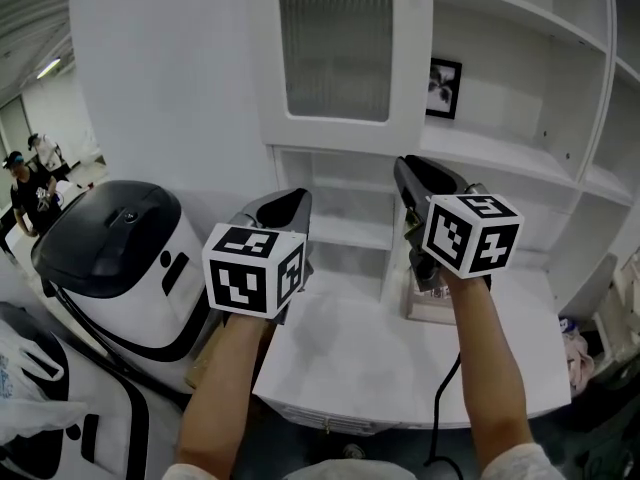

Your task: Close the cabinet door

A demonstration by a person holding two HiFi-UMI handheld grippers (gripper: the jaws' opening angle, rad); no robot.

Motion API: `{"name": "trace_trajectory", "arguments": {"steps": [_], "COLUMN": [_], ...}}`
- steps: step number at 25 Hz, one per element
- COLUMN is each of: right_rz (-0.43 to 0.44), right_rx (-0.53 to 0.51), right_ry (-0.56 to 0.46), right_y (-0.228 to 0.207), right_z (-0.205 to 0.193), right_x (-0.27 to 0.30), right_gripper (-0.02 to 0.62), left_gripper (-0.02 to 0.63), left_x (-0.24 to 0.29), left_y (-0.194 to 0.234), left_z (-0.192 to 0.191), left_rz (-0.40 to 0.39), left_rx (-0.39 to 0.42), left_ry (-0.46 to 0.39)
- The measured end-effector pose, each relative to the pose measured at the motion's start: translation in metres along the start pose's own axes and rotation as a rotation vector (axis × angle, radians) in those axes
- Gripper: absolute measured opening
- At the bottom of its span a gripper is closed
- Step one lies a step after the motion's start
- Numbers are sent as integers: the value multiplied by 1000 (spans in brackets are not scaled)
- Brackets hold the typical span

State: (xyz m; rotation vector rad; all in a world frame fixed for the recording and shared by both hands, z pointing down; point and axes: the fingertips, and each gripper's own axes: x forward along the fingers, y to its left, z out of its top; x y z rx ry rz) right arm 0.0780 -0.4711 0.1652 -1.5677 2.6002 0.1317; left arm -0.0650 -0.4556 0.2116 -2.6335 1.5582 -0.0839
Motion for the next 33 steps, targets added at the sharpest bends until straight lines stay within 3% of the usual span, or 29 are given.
{"name": "trace_trajectory", "arguments": {"steps": [9, 17, 33], "right_rz": [-17, -17, -10], "right_rx": [-4, 5, -2], "right_ry": [29, 37, 50], "right_y": [44, 70, 81], "right_z": [-15, -22, -28], "right_x": [-24, -41, -50], "right_gripper": [6, 5, 5], "left_gripper": [-2, -2, -2], "left_x": [-44, -73, -84], "left_y": [8, 17, 16], "left_z": [-3, -9, -14], "left_rz": [-17, -11, -13], "left_rx": [-7, -19, -28], "left_ry": [-11, -8, -2]}}
